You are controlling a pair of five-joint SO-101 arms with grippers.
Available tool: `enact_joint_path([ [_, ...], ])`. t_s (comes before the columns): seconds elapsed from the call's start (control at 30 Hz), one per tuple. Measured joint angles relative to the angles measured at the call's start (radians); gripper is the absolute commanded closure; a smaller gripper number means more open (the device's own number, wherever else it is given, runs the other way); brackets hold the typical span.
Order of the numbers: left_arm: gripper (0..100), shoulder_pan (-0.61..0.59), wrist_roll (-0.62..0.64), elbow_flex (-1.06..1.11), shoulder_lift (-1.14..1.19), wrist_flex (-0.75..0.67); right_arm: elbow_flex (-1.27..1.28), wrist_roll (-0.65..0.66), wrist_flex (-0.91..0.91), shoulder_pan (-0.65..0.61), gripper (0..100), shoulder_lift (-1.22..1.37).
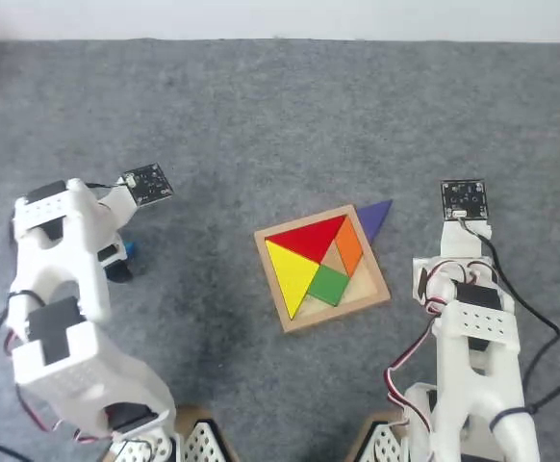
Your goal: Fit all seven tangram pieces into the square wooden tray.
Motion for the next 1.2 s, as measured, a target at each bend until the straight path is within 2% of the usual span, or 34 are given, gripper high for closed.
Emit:
enact_joint_path([
  [0.13, 76, 0.0, 0.0, 0.0, 0.035, -0.052, 0.0, 0.0, 0.0, 0.002, 69.2, 0.0],
  [0.33, 76, 0.0, -0.005, 0.0, 0.037, -0.054, 0.0, 0.0, 0.0, 0.0, 69.2, 0.0],
  [0.57, 89, -0.006, -0.005, 0.002, 0.044, -0.051, 0.0, 0.0, 0.0, 0.0, 69.2, 0.0],
  [0.87, 89, -0.005, -0.005, 0.003, 0.044, -0.049, 0.0, 0.0, 0.0, 0.002, 69.2, 0.0],
  [1.2, 89, -0.006, 0.009, -0.038, 0.028, 0.08, 0.0, 0.0, 0.0, 0.002, 69.2, 0.0],
])
